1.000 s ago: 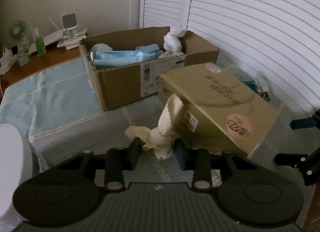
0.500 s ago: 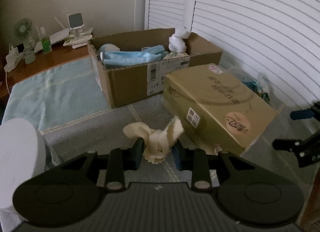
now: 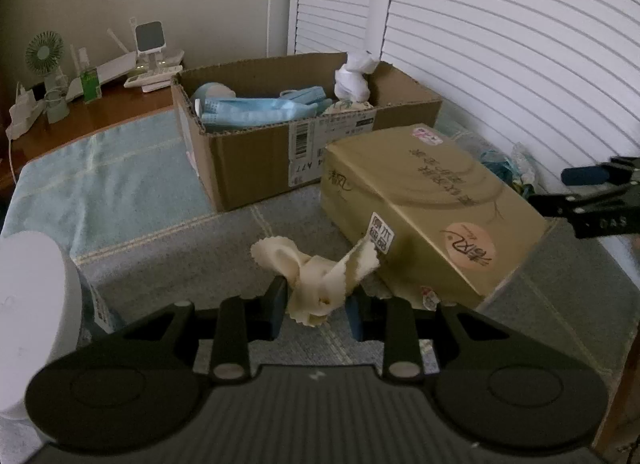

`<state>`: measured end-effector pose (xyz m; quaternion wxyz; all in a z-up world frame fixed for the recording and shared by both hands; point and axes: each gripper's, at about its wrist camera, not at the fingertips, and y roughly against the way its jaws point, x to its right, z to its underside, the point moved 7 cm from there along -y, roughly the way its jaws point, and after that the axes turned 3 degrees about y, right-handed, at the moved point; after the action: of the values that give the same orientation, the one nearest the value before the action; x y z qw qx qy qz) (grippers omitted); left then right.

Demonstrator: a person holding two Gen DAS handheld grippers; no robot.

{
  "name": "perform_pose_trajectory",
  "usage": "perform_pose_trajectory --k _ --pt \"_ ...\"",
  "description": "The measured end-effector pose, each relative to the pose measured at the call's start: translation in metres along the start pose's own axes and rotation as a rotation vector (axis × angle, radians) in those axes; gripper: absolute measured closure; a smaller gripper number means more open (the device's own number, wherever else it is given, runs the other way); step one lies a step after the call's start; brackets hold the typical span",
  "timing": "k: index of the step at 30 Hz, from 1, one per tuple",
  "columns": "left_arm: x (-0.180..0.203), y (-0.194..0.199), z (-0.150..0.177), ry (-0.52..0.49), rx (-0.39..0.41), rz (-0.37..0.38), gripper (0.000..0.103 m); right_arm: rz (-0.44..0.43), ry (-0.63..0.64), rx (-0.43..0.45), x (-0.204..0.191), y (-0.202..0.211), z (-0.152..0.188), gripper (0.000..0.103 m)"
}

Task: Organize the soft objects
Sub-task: 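Lift the cream cloth with the left tool while the right tool grasps the blue-white pouch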

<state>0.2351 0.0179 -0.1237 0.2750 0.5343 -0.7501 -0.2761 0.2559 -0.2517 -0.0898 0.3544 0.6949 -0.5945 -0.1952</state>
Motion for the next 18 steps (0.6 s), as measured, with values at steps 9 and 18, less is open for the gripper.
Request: perform_pose_trajectory --k 9,18 --pt "-0.003 -0.005 0.0 0.018 -0.008 0.002 0.073 0.001 -0.03 -0.008 0.006 -0.026 -0.006 0.018" --pt "-0.004 -0.009 -0.003 0.032 -0.01 0.002 0.072 -0.036 -0.051 -0.012 0.007 -0.037 -0.009 0.042"
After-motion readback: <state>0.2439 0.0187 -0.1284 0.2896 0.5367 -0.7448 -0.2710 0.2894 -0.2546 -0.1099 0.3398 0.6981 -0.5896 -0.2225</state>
